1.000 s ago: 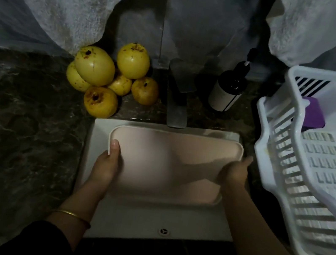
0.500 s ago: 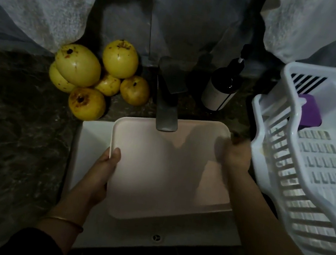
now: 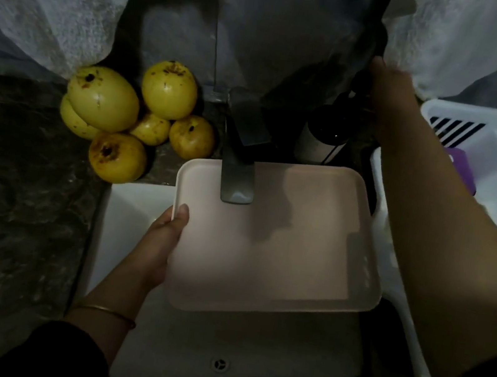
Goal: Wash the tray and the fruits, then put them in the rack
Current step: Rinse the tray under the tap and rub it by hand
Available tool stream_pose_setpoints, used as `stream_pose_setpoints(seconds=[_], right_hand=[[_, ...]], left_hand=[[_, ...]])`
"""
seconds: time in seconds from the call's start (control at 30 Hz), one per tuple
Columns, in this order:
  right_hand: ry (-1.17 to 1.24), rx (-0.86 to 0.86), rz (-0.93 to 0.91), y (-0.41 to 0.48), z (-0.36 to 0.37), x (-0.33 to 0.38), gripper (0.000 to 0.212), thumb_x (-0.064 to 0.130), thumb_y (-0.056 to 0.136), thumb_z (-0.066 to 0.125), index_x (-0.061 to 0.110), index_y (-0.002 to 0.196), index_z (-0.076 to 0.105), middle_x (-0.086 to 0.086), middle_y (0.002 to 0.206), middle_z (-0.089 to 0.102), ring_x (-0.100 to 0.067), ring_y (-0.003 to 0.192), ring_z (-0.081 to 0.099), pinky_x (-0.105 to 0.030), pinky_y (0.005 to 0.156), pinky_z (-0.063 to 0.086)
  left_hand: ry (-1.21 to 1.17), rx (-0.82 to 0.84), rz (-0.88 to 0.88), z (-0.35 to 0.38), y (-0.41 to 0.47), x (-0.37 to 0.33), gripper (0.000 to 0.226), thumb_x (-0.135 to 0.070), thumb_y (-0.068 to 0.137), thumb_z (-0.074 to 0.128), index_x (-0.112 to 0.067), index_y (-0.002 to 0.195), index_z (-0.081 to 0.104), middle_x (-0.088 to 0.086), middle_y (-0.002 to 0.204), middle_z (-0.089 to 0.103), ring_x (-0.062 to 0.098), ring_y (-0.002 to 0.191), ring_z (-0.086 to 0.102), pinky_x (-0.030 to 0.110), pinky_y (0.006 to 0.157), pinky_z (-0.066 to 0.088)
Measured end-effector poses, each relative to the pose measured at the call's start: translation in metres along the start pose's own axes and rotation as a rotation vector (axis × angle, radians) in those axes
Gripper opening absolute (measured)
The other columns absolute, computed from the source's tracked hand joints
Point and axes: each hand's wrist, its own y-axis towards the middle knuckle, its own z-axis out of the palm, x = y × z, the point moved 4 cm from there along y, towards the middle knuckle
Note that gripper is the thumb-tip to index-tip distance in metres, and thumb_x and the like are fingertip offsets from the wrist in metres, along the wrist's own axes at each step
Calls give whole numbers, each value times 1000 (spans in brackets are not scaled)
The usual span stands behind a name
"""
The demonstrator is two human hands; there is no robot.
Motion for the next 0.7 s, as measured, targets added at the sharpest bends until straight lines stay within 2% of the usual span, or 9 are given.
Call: stream_pose_setpoints(seconds=[0.1, 0.23, 0.37, 0.53, 0.7], right_hand=[[-39, 57, -55, 2, 3, -2, 28, 31, 101, 41, 20, 80, 55, 2, 79, 60, -5, 64, 57, -13, 51, 45], [-128, 95, -105, 7, 3, -5, 37, 35, 100, 44, 15, 74, 60, 0, 77, 64, -2, 59, 59, -14, 58, 48], [-194, 145, -139, 6, 0, -4, 40, 39, 98, 48, 12, 76, 69, 11, 58, 67, 3, 48, 57, -11, 49, 43], [-170, 207, -135, 8, -6, -7, 35, 40, 95, 54, 17, 76, 72, 8, 72, 73, -6, 61, 63, -20, 58, 50], [-195, 212, -178, 2, -1, -2, 33, 31, 96, 54, 9, 79, 71, 13, 57, 68, 1, 40, 51, -12, 43, 38]], left_hand=[[-38, 11, -6, 6, 2, -2, 21, -38, 101, 37, -32, 112, 54, 7, 105, 69, 27, 93, 65, 38, 70, 53], [-43, -2, -10, 10, 7, -6, 28, -41, 100, 38, -30, 121, 52, 9, 106, 68, 30, 94, 65, 42, 73, 54], [-26, -1, -6, 16, 11, -10, 33, -42, 100, 38, -27, 126, 52, 11, 107, 69, 29, 92, 66, 41, 71, 55], [-23, -20, -7, 20, 13, -12, 25, -40, 100, 39, -30, 117, 54, 10, 103, 69, 30, 91, 65, 40, 71, 54], [-6, -24, 5, 20, 12, -16, 25, -40, 100, 39, -30, 116, 55, 11, 104, 69, 30, 91, 66, 40, 73, 54]])
